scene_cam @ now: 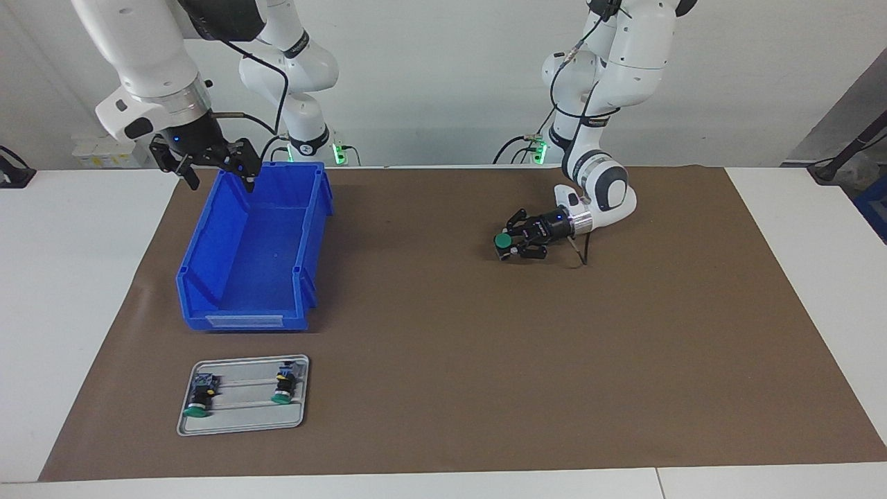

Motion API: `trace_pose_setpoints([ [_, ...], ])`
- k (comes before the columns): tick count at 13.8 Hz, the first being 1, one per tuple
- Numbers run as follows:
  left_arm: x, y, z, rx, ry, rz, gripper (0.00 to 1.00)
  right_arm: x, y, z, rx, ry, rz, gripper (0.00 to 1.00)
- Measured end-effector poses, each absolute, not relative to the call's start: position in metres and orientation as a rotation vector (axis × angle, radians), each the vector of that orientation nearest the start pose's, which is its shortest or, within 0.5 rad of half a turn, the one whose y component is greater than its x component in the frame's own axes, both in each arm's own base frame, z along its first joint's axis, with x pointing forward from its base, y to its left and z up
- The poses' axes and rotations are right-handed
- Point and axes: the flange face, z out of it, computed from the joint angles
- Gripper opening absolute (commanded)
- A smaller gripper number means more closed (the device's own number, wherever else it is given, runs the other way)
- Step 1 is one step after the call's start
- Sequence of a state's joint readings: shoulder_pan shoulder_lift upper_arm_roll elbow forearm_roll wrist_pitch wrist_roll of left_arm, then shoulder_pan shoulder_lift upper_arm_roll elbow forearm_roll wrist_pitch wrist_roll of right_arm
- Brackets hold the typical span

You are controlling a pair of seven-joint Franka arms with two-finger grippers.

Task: Place and press button with both arms
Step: 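Lower the green part onto the table and open the left gripper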

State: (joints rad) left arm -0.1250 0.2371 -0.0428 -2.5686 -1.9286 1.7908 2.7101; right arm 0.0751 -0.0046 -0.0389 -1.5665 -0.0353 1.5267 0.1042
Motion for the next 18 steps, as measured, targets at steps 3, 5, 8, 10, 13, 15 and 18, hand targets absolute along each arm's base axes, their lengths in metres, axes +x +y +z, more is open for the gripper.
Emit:
trace_pose_setpoints([
  [3,0.4039,-0.1500,0.1931,1.498,-1.035,1.254,0.41,0.5483,0.0159,0.6253,-3.177,0.109,0.052,1.00],
  [5,0.4039,-0.1498,0.1931,1.498,-1.035,1.254,0.61,0.5483,0.0159,0.6253,-3.177,0.109,0.052,1.00],
  [8,0.4042,-0.1492,0.1931,1.499,-1.034,1.255,0.77,0.5483,0.0159,0.6253,-3.177,0.109,0.052,1.00],
  [10,0.4044,-0.1486,0.1930,1.500,-1.033,1.256,0.90,0.5483,0.0159,0.6253,-3.177,0.109,0.052,1.00],
  [13,0.4044,-0.1484,0.1930,1.501,-1.033,1.256,1.00,0.5483,0.0159,0.6253,-3.177,0.109,0.052,1.00],
  [15,0.4036,-0.1481,0.1924,1.502,-1.032,1.254,1.00,0.5483,0.0159,0.6253,-3.177,0.109,0.052,1.00],
  [18,0.3993,-0.1475,0.1897,1.508,-1.027,1.245,1.00,0.5483,0.0159,0.6253,-3.177,0.109,0.052,1.00],
])
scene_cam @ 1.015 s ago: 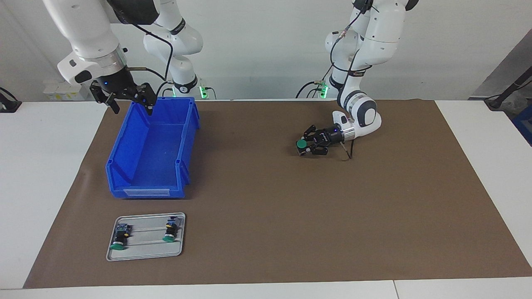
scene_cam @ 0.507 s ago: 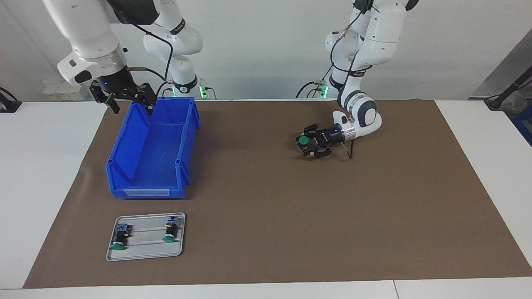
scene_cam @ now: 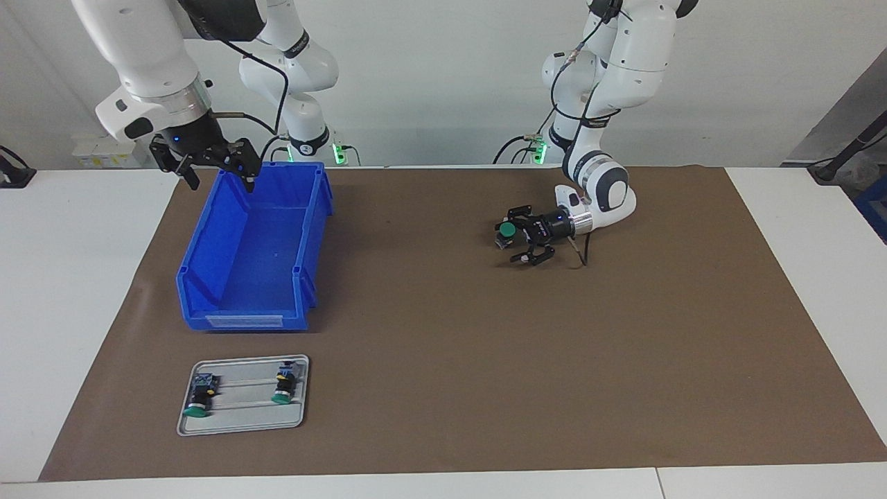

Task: Place and press button with both arms
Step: 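Lower the green part onto the table and open the left gripper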

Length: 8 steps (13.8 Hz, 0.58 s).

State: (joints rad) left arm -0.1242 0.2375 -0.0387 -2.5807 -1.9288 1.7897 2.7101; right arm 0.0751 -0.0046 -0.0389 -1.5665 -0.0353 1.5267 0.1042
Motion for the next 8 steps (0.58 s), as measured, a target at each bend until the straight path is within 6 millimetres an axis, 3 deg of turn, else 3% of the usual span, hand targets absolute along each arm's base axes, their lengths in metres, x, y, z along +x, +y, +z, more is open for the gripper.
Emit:
trace_pose_setpoints([
  [8,0.386,-0.147,0.182,1.522,-1.014,1.215,1.00,0.548,0.016,0.625,-3.177,0.109,0.052,1.00],
])
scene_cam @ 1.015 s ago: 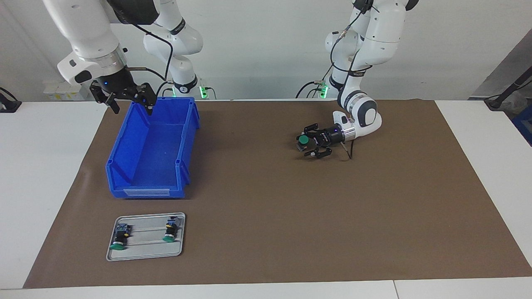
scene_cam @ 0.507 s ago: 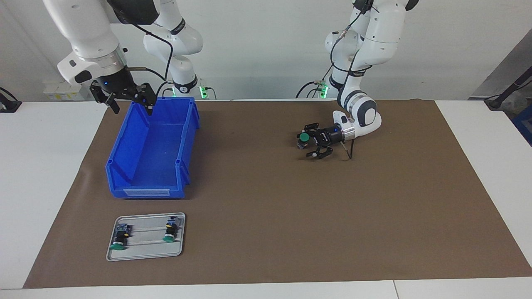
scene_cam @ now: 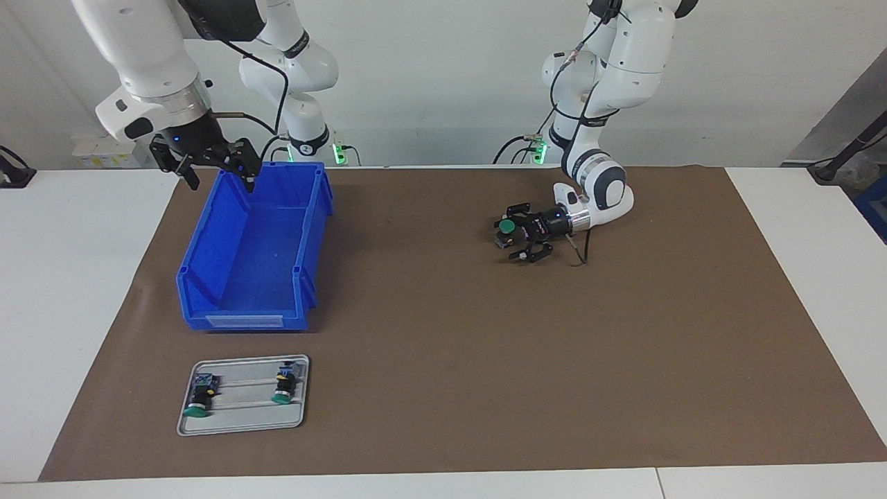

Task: Place and press button with both arms
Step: 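Lower the green part onto the table and open the left gripper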

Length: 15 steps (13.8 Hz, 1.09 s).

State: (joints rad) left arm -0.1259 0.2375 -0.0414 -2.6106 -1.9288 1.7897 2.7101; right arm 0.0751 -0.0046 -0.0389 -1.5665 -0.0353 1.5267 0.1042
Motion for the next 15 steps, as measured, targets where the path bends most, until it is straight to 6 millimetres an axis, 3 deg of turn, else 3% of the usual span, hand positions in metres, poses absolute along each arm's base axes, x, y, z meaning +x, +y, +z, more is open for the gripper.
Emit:
trace_pose_setpoints([
  [11,0.364,-0.145,0.171,1.539,-1.011,1.183,1.00,0.548,0.016,0.625,-3.177,0.109,0.052,1.00],
  [15,0.365,-0.135,0.170,1.543,-1.023,1.177,0.97,0.548,0.016,0.625,-3.177,0.109,0.052,1.00],
])
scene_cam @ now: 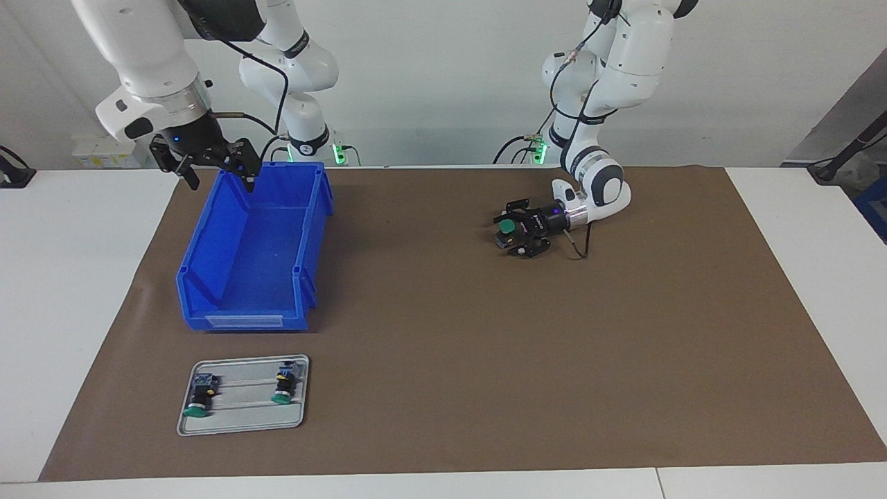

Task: Place and press button with both arms
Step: 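Lower the green part onto the table and open the left gripper, then retract the left gripper away from the part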

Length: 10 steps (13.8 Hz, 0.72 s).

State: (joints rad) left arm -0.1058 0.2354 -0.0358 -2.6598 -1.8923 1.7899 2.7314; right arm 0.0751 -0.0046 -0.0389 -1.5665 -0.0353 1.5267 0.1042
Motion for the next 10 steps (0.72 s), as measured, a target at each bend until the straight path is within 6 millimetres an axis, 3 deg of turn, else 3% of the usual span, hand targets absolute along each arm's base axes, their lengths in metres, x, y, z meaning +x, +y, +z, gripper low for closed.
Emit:
trace_pose_setpoints([
  [2,0.366,-0.109,0.169,1.538,-1.071,1.152,0.96,0.548,0.016,0.625,-3.177,0.109,0.052,1.00],
  [5,0.378,-0.050,0.173,1.575,-1.087,1.187,0.96,0.548,0.016,0.625,-3.177,0.109,0.052,1.00],
  [8,0.406,-0.005,0.190,1.611,-1.088,1.251,0.96,0.548,0.016,0.625,-3.177,0.109,0.052,1.00],
  [10,0.437,0.030,0.213,1.639,-1.088,1.244,0.96,0.548,0.016,0.625,-3.177,0.109,0.052,1.00],
])
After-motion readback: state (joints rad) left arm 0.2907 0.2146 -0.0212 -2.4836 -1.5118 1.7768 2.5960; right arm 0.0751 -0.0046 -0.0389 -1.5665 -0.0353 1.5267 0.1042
